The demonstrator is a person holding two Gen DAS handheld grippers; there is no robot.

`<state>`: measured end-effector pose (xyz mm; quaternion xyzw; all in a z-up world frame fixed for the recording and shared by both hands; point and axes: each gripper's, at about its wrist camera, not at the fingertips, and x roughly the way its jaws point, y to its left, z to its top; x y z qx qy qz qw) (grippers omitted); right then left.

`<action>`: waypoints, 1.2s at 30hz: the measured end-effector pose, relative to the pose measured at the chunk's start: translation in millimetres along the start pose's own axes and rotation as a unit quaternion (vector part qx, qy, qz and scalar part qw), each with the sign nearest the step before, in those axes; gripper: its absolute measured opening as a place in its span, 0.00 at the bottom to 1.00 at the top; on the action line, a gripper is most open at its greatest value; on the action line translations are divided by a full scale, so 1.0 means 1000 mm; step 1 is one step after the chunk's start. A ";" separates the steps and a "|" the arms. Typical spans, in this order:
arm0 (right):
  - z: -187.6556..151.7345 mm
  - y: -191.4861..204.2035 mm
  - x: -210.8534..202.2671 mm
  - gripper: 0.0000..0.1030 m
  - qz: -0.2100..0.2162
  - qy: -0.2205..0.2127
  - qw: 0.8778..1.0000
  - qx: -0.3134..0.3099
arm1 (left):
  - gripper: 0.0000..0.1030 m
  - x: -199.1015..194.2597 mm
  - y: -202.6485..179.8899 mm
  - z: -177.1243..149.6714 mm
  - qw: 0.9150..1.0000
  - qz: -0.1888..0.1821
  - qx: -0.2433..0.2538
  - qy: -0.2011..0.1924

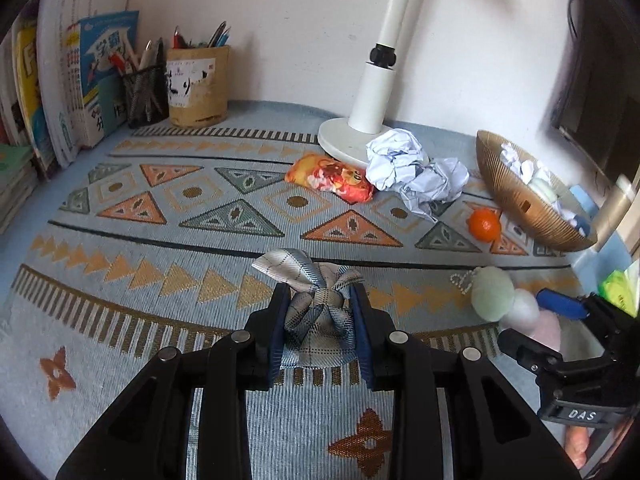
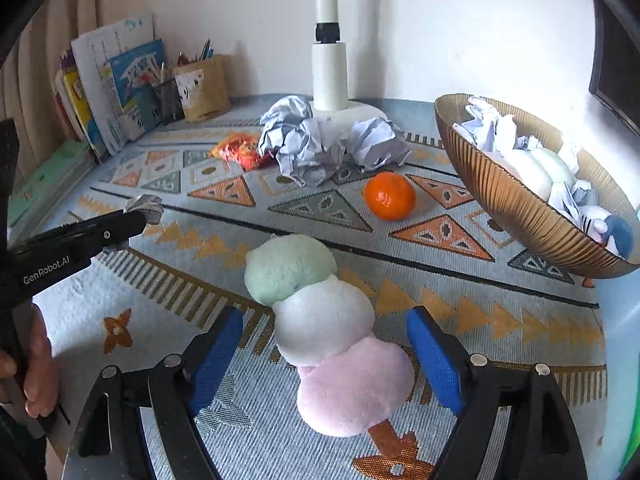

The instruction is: Organize objects

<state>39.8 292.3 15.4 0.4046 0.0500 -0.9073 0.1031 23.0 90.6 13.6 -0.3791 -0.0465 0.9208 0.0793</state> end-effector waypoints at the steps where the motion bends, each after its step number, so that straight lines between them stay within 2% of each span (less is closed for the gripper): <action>1: -0.001 0.002 -0.001 0.80 -0.002 -0.003 1.000 -0.005 | 0.28 -0.002 -0.004 -0.001 1.000 0.007 0.011 -0.006; 5: -0.002 0.006 0.001 0.80 -0.009 0.002 1.000 -0.016 | 0.28 -0.004 -0.013 -0.003 0.999 0.020 0.033 -0.012; 10: -0.001 0.002 0.002 0.80 -0.002 0.004 1.000 -0.005 | 0.28 -0.003 -0.008 -0.002 0.999 0.022 0.022 -0.011; 36: -0.001 0.001 0.004 0.81 0.003 0.008 1.000 0.000 | 0.28 0.001 -0.012 -0.002 0.999 0.028 0.035 0.001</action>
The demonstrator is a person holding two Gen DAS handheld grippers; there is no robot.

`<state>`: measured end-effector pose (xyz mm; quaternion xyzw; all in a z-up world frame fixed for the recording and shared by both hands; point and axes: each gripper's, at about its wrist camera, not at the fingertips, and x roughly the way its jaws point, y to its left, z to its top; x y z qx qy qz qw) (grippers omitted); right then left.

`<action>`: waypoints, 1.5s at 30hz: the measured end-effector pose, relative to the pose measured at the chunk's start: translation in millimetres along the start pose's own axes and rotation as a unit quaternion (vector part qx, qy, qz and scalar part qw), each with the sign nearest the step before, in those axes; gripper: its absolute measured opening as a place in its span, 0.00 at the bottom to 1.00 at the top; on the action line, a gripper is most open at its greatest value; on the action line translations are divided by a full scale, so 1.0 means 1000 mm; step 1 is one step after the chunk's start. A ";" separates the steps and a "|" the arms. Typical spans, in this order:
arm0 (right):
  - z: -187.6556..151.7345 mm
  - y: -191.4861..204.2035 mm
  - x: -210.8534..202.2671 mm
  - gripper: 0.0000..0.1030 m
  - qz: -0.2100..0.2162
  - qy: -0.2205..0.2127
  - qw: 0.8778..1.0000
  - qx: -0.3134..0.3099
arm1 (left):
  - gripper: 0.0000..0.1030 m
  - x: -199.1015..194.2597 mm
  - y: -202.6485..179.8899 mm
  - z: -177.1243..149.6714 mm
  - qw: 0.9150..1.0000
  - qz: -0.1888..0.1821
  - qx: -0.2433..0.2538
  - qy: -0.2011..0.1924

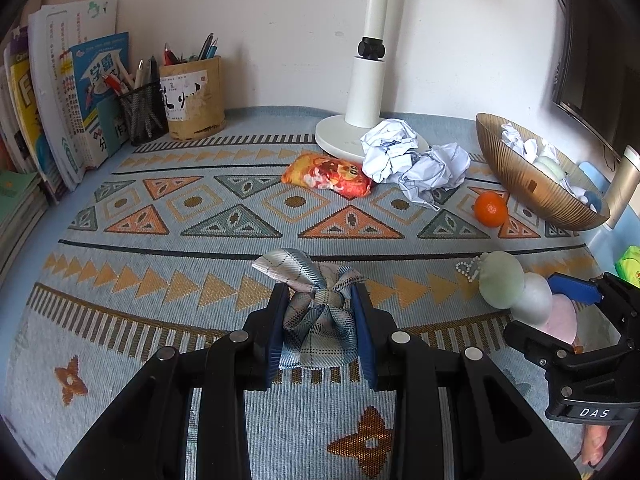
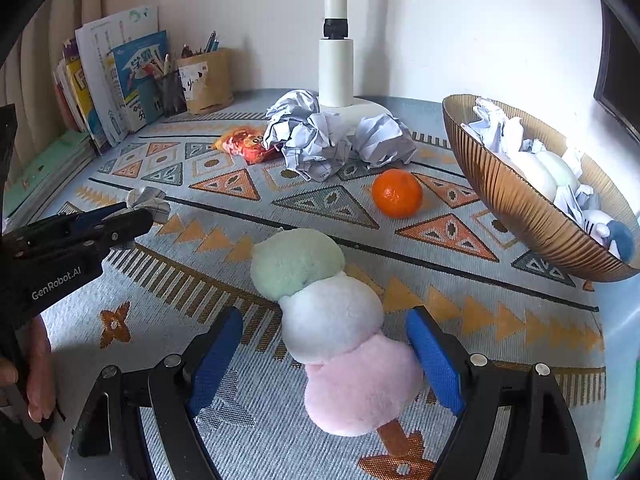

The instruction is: Organize objects

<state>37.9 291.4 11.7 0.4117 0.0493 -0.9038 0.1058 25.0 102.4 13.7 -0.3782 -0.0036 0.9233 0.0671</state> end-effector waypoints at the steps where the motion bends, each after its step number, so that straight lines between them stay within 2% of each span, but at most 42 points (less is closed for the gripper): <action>1: 0.000 0.000 0.000 0.81 0.000 0.000 1.000 0.000 | 0.28 0.000 0.000 0.000 1.000 0.000 0.001 0.001; 27: -0.001 -0.006 0.000 0.80 0.016 0.002 1.000 0.019 | 0.28 -0.002 0.000 0.001 1.000 -0.002 -0.002 -0.002; 45: -0.001 -0.001 0.002 0.80 0.000 0.011 1.000 0.002 | 0.28 -0.004 0.001 0.002 1.000 -0.006 -0.005 -0.008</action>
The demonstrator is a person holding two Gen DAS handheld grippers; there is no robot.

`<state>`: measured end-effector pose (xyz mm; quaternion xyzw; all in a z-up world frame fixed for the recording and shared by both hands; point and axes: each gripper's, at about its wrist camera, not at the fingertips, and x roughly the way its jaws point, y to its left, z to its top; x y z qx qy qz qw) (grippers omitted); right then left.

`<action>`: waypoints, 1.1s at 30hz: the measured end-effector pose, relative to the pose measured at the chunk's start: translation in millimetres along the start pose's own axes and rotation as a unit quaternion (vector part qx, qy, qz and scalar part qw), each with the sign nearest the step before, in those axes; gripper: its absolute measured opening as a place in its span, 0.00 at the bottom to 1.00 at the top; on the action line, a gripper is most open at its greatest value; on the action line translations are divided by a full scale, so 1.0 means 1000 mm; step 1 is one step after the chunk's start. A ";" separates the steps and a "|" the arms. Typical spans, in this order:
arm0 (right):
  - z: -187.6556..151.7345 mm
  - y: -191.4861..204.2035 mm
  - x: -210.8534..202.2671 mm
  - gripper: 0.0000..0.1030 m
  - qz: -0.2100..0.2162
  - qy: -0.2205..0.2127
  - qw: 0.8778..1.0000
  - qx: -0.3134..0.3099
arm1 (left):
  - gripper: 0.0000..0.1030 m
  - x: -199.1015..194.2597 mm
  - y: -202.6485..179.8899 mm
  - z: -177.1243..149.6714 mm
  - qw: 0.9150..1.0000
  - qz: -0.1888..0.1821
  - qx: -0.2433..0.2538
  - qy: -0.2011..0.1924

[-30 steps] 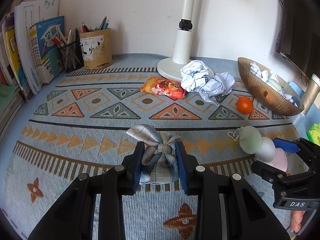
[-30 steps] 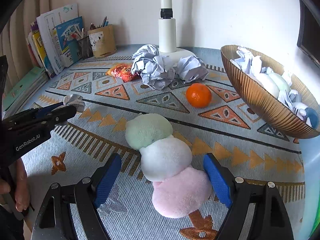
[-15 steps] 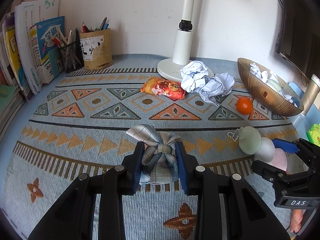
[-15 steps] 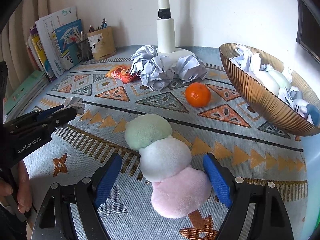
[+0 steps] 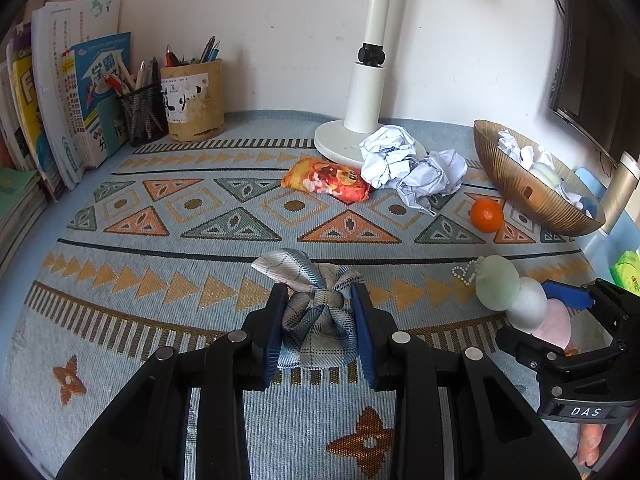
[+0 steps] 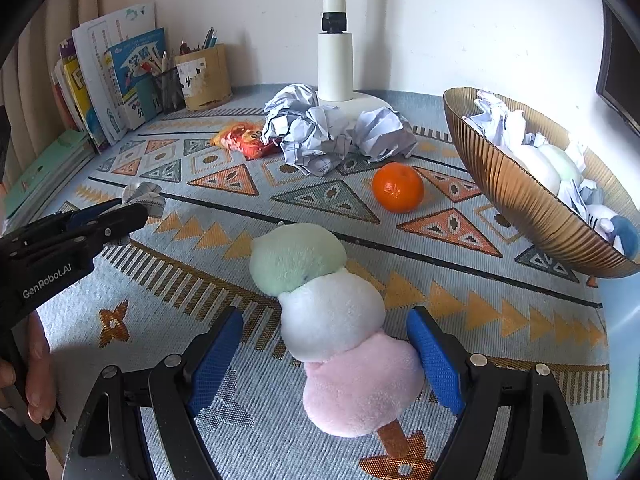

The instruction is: Organize objects

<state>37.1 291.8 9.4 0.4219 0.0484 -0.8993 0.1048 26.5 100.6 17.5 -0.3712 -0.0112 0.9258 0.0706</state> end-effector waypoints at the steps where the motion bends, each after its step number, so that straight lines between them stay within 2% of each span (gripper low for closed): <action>1: 0.000 0.000 0.000 0.80 -0.001 0.000 1.000 -0.001 | 0.28 0.000 0.000 0.000 1.000 0.000 0.000 0.000; 16: 0.000 0.003 0.000 0.80 -0.003 -0.002 1.000 -0.009 | 0.28 0.000 0.001 0.001 1.000 0.000 0.000 0.000; 24: 0.001 0.002 0.004 0.61 -0.009 0.004 1.000 -0.009 | 0.28 -0.001 0.001 0.001 1.000 0.000 0.000 0.000; 33: 0.001 -0.002 0.006 0.53 -0.014 0.009 1.000 -0.004 | 0.28 -0.001 0.001 0.002 1.000 0.000 0.000 0.002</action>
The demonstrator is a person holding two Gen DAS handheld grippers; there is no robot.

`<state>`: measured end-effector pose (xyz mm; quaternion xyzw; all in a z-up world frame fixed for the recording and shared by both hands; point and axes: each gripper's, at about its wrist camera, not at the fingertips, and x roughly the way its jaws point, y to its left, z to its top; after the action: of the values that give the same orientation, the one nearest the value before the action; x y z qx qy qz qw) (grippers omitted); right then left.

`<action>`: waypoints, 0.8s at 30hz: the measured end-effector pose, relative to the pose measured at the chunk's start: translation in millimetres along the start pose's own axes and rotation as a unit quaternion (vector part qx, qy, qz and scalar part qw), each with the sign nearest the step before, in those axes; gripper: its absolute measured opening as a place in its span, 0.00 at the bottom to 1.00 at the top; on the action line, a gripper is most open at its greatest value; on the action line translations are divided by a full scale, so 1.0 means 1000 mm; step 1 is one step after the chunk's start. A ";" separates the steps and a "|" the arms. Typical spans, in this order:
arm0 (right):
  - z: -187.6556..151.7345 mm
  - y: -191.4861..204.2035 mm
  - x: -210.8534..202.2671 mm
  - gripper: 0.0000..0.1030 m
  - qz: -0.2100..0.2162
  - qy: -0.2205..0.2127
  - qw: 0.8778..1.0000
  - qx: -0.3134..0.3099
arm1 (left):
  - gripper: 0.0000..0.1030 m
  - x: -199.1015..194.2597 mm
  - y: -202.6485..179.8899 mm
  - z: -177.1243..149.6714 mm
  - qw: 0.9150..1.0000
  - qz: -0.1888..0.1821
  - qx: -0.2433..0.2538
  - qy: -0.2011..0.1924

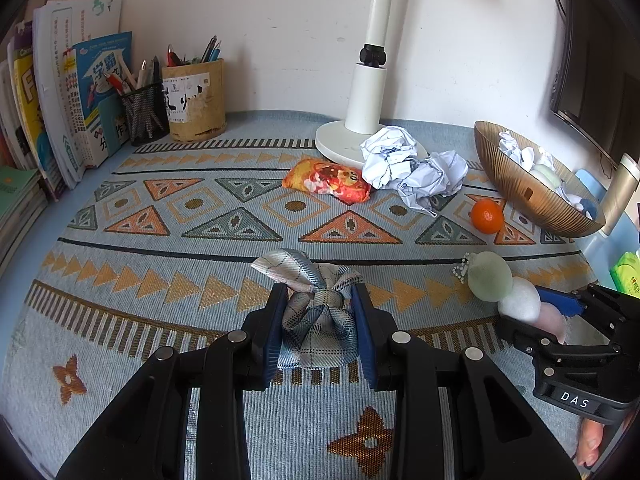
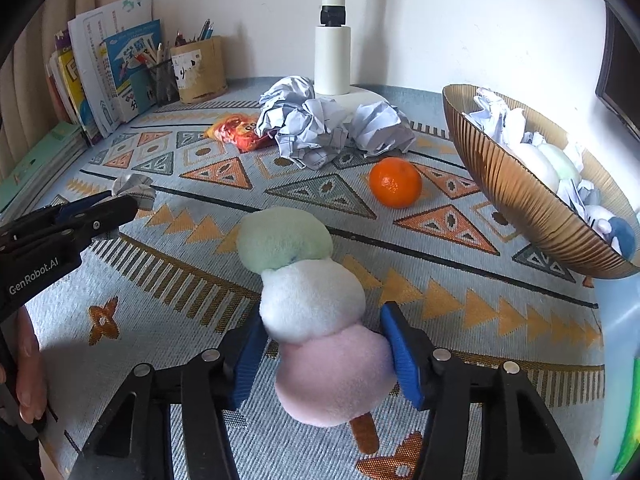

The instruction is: Organize objects

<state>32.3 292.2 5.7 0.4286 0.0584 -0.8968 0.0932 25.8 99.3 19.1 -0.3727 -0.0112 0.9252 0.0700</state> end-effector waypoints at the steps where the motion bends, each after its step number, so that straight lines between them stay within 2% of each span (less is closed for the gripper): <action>1: 0.000 0.000 0.000 0.53 -0.001 -0.001 1.000 0.000 | 0.28 0.001 -0.001 0.000 1.000 0.001 0.000 0.001; 24: 0.000 0.004 -0.005 0.51 0.000 -0.012 1.000 -0.008 | 0.28 0.003 -0.003 0.001 1.000 0.006 -0.004 0.003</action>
<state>36.3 289.4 9.3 0.4174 0.0643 -0.9012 0.0969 23.7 102.4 17.9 -0.3756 -0.0123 0.9245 0.0634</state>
